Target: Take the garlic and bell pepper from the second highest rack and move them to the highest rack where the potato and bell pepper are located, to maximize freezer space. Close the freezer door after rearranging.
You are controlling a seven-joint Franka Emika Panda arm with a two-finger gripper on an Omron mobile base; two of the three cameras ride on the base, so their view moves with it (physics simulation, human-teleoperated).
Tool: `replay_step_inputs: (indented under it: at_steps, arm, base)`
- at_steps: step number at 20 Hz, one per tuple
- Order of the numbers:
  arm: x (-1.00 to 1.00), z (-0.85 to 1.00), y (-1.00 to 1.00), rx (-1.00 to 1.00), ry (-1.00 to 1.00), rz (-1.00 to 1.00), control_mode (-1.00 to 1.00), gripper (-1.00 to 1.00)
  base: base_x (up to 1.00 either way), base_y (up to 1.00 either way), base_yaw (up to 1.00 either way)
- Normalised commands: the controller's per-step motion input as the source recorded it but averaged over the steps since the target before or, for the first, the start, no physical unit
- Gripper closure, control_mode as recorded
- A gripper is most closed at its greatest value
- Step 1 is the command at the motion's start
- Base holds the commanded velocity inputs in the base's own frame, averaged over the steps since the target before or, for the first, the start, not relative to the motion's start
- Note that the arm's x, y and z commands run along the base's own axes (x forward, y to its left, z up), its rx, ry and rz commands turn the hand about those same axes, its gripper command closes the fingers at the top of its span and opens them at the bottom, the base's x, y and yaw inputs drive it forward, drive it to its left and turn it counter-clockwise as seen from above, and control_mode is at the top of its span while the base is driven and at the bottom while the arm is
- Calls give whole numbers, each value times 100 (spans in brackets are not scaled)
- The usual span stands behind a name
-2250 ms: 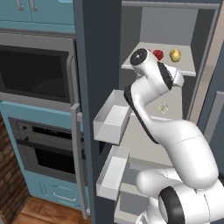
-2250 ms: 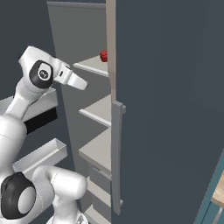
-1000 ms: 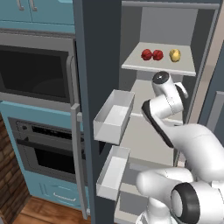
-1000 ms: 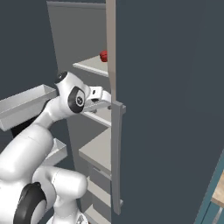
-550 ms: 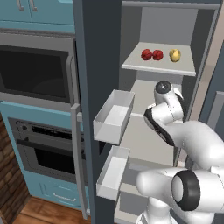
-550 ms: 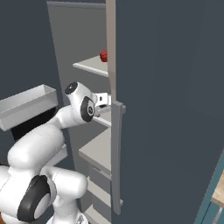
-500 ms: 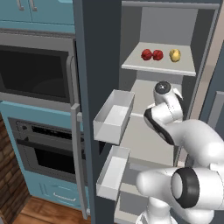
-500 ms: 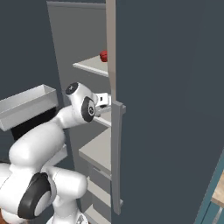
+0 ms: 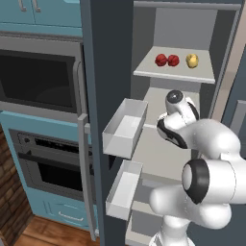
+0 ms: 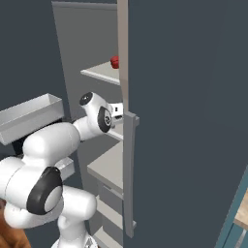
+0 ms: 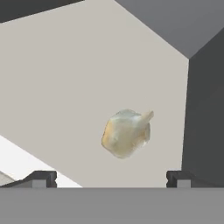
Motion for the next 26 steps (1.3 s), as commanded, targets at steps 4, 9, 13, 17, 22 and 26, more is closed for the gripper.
replay_step_inputs:
  at_steps: [4, 9, 13, 17, 22, 26]
  arm:
    - [29, 0, -22, 0, 0, 0, -100, -100]
    - [11, -4, -30, 0, 0, -5, -100, -100]
    - [1, -20, -27, 0, 5, -10, -100, -100]
    - [21, -34, -8, 0, 5, -1, -100, -100]
    - [33, -35, 0, 0, 0, 0, -100, -100]
    - [27, -34, -2, 0, 0, 0, -100, -100]
  base:
    - [0, 0, 0]
    - [0, 0, 0]
    - [0, 0, 0]
    - [0, 0, 0]
    - [0, 0, 0]
    - [0, 0, 0]
